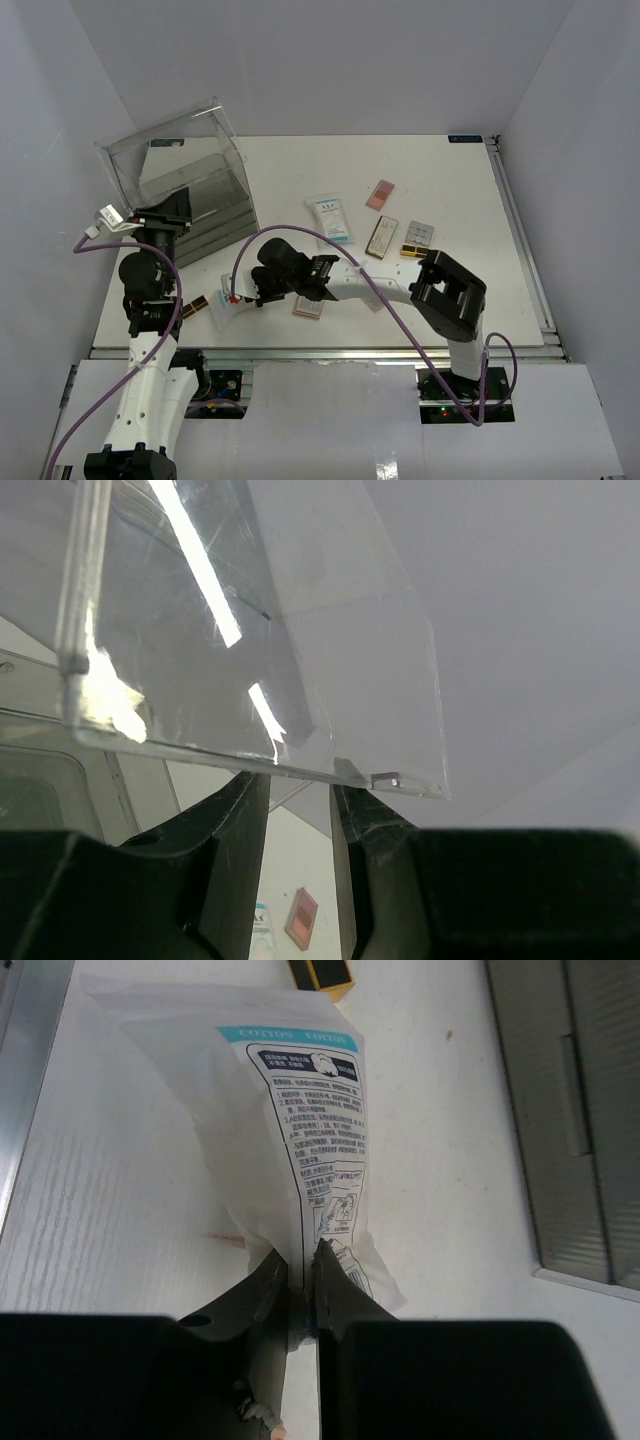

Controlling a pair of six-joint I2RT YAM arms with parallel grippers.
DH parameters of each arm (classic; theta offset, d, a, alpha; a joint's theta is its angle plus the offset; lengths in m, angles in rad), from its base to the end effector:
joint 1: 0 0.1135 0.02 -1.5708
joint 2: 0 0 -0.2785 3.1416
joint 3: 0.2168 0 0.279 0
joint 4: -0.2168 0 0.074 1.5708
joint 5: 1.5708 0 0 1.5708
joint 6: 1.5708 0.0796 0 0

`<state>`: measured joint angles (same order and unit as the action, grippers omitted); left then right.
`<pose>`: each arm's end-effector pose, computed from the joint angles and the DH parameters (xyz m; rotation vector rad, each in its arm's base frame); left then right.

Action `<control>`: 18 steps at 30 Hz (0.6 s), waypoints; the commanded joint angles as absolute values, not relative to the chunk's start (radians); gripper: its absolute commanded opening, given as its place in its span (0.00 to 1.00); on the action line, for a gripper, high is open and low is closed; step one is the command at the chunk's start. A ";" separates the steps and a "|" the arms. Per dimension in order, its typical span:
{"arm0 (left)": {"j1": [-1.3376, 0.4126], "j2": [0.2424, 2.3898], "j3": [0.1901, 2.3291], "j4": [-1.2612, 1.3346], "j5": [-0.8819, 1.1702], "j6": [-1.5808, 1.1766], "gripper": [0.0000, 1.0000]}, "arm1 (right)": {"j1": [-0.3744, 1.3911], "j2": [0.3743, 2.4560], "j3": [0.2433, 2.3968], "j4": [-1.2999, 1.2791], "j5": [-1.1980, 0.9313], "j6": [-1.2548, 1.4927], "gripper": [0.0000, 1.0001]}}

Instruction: Organize the makeup

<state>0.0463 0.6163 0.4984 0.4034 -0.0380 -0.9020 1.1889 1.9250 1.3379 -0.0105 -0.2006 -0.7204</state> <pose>0.2173 0.0131 0.3453 -0.6315 1.1573 -0.7076 0.1725 0.4721 0.1882 -1.8566 1.1717 0.4838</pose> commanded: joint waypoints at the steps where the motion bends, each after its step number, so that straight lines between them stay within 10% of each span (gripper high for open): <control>1: 0.049 0.604 0.554 0.405 -0.048 -0.882 0.41 | 1.192 1.799 1.331 0.028 -0.136 -0.818 0.11; 18: 0.049 0.618 0.602 0.368 -0.026 -0.875 0.41 | 1.177 1.799 1.498 0.194 0.152 -1.154 0.08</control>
